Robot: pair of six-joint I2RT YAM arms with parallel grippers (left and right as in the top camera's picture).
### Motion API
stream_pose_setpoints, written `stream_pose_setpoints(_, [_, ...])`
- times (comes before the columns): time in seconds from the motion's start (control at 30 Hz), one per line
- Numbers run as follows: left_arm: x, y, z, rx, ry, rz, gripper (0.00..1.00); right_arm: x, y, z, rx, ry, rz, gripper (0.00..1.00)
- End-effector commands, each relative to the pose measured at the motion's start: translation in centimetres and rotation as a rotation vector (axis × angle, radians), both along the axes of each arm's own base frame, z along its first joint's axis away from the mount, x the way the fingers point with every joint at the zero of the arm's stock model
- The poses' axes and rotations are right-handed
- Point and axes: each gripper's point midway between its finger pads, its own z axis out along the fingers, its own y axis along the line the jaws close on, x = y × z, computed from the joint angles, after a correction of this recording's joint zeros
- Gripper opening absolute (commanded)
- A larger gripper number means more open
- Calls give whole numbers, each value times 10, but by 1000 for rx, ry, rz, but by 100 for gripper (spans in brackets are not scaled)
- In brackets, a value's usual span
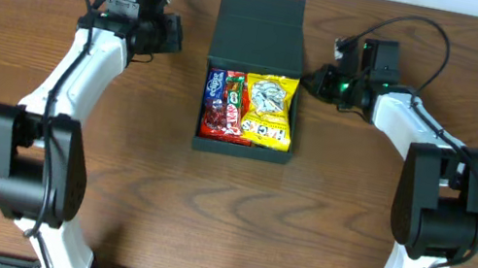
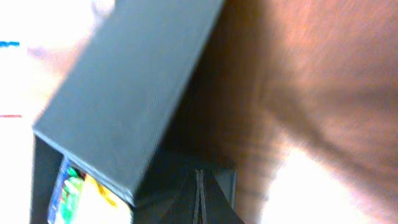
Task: Pack container
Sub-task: 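Bring both grippers to the sides of the box lid, then push the lid closed over the box with both grippers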
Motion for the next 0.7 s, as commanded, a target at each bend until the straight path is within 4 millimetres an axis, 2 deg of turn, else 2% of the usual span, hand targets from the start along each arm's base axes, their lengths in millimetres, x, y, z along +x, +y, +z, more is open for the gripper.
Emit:
stream_pose_setpoints(0.0, [5, -15, -37, -126, 87, 13, 5, 19, -16, 11, 12, -25, -53, 1])
stream_pose_setpoints(0.13, [19, -22, -55, -176, 103, 20, 5, 27, -14, 12, 21, -32, -24, 2])
stream_pose_setpoints(0.2, [31, -31, -58, -215, 114, -8, 5, 34, -12, 5, 19, -2, -17, 1])
stream_pose_setpoints(0.47, [62, -41, -66, -264, 173, -21, 5, 56, 6, -20, 83, 108, 49, 1])
stream_pose_setpoints(0.67, [64, -47, -77, -307, 206, -6, 5, 58, 29, -29, 126, 115, 107, 2])
